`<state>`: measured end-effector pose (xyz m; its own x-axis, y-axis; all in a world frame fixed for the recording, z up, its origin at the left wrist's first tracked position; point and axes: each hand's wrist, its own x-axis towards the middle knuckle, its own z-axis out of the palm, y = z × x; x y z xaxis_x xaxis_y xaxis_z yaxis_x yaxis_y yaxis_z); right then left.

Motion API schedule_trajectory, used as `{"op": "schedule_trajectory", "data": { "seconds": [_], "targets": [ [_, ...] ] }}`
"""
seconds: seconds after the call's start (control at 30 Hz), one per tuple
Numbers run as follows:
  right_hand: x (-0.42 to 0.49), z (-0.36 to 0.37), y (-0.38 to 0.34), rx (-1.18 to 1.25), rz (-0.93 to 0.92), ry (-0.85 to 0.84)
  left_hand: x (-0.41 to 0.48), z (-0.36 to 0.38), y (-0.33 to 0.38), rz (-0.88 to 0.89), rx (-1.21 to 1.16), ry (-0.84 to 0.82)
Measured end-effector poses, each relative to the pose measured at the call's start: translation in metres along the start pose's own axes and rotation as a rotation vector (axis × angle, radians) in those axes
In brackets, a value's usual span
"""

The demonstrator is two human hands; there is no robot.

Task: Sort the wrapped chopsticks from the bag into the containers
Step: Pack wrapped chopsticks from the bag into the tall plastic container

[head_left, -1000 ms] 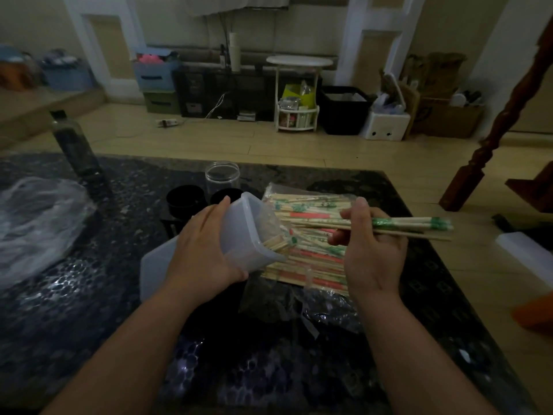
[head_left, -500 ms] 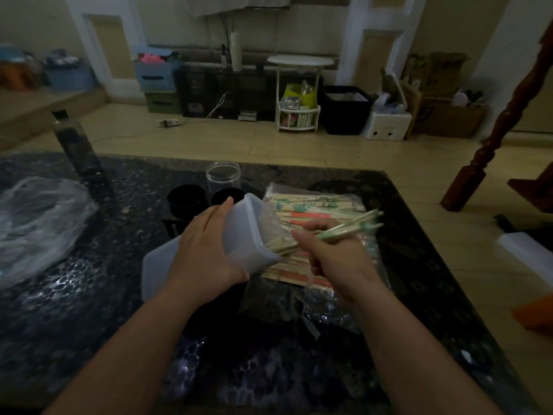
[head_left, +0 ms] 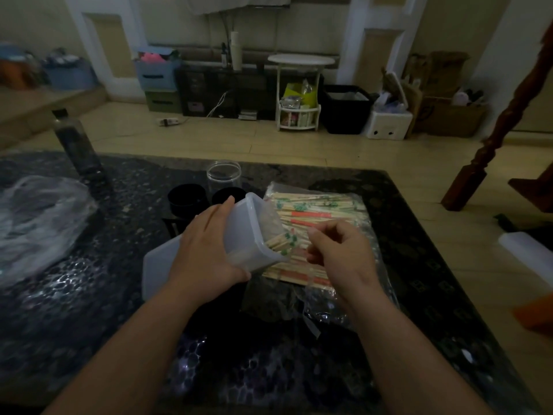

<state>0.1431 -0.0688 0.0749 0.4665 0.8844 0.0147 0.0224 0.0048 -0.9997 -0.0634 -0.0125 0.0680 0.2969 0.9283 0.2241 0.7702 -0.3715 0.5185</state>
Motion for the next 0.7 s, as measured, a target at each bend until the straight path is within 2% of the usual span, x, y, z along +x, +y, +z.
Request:
{"op": "schedule_trajectory", "data": {
  "seconds": [0.17, 0.47, 0.7],
  "targets": [
    [0.003, -0.006, 0.007, -0.162, 0.044, -0.046, 0.000, -0.002, 0.001, -0.013, -0.017, 0.019],
    [-0.001, -0.010, 0.016, -1.029, 0.090, -0.451, -0.001, -0.003, 0.002, -0.018, -0.022, 0.014],
    [-0.004, -0.008, 0.032, -1.279, 0.179, -0.511, 0.000, -0.003, -0.001, -0.013, -0.021, 0.022]
  ]
}}
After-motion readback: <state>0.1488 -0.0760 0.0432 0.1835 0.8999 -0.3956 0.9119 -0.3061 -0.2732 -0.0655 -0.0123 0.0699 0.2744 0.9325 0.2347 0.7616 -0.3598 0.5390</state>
